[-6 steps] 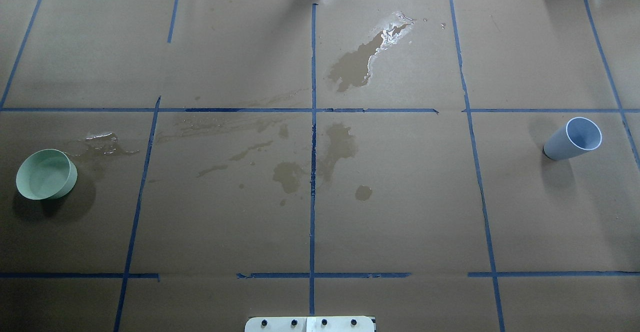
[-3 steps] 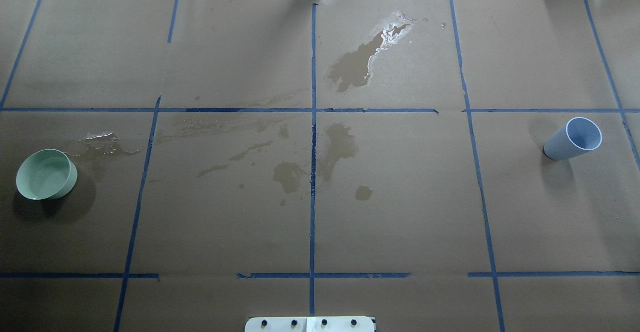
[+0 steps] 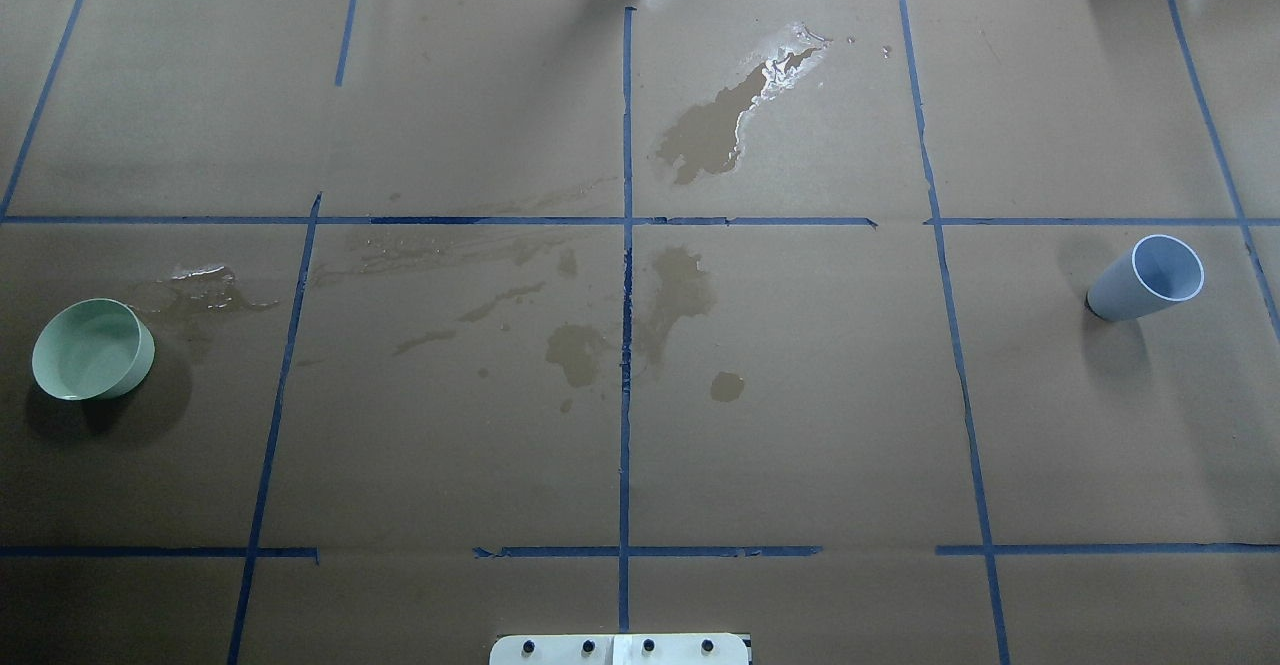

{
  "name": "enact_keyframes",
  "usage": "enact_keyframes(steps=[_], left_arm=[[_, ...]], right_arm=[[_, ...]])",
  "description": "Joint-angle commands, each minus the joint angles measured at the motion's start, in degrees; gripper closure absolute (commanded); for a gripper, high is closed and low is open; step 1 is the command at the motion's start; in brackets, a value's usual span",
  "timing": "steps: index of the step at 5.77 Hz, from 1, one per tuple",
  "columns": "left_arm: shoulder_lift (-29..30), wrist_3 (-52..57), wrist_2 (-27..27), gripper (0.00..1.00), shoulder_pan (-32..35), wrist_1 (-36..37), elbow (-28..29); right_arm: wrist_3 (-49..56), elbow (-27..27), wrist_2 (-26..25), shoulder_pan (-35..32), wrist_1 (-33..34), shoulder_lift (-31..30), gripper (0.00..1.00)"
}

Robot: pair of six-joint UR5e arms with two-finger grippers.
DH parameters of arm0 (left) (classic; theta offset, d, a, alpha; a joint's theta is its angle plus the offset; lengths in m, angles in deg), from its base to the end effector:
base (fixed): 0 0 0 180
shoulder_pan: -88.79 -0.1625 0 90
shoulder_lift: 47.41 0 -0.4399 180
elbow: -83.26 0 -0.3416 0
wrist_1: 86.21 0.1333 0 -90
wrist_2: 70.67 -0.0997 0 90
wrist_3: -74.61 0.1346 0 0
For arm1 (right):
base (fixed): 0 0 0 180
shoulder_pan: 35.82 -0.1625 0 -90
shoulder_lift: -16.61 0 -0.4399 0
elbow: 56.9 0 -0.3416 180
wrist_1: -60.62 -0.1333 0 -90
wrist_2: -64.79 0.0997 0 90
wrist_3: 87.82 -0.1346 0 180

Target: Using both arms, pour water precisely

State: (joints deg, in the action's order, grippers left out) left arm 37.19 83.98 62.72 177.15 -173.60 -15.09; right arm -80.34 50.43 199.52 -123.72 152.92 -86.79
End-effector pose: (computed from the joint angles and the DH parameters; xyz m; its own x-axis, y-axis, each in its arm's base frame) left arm -0.0294 -0.4010 0.6801 0.7119 0.1873 -0.6768 -0.1465 0.9822 0.1177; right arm 0.0260 -0.3424 0.6598 0.6984 -0.1757 0.6938 0.1286 0.9844 0.1198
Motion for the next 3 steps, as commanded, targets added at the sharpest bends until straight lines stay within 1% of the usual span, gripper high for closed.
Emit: enact_keyframes(steps=[1, 3], left_arm=[[0.0, -0.1, 0.0, 0.00, 0.0, -0.9, 0.3], [0.0, 0.0, 0.0, 0.00, 0.0, -0.2, 1.0]], right_arm=[[0.1, 0.0, -0.1, 0.1, 0.1, 0.0, 0.00], [0.0, 0.0, 0.0, -0.2, 0.0, 0.1, 0.00]])
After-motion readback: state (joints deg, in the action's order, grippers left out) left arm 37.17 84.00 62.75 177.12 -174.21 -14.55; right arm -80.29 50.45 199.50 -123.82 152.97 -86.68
